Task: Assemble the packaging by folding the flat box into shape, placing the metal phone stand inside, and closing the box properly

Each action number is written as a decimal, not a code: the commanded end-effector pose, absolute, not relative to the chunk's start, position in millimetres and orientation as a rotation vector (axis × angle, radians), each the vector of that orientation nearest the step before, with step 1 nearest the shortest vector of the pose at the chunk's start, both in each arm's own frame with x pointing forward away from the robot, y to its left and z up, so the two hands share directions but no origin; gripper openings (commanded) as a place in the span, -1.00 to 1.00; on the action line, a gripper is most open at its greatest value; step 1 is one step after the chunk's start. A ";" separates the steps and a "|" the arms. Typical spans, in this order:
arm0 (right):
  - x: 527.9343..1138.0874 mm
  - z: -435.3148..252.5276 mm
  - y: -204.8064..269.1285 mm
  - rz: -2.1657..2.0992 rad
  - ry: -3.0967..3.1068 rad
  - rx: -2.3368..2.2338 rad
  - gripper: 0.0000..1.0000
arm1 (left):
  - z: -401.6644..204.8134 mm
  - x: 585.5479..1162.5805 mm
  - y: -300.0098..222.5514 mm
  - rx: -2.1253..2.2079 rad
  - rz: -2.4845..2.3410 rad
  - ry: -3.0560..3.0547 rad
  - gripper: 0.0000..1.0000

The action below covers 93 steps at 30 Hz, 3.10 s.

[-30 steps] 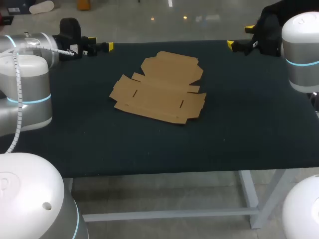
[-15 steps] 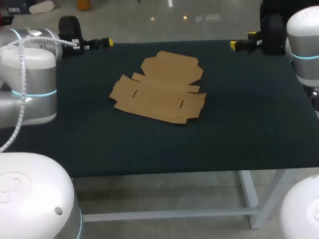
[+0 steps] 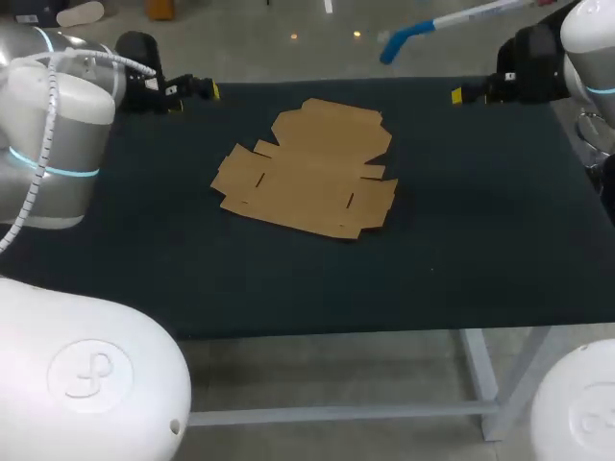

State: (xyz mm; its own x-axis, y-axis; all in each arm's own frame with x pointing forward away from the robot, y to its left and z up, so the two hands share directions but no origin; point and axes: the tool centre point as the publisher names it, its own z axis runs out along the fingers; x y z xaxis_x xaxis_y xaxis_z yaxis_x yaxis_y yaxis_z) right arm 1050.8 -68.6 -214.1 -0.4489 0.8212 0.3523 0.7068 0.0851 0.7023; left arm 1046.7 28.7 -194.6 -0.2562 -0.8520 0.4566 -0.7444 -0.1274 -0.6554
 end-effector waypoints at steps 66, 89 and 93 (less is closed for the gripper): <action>984.4 -276.4 -26.5 1.072 2.318 2.461 1.00 | -233.7 1012.3 62.5 -2.097 -0.862 2.504 1.00; 992.6 -353.4 26.5 1.152 2.294 2.611 1.00 | -245.3 1006.2 63.4 -2.141 -0.950 2.407 1.00; 992.6 -364.0 31.9 1.183 2.279 2.647 0.80 | -245.3 1006.2 63.4 -2.141 -0.950 2.407 1.00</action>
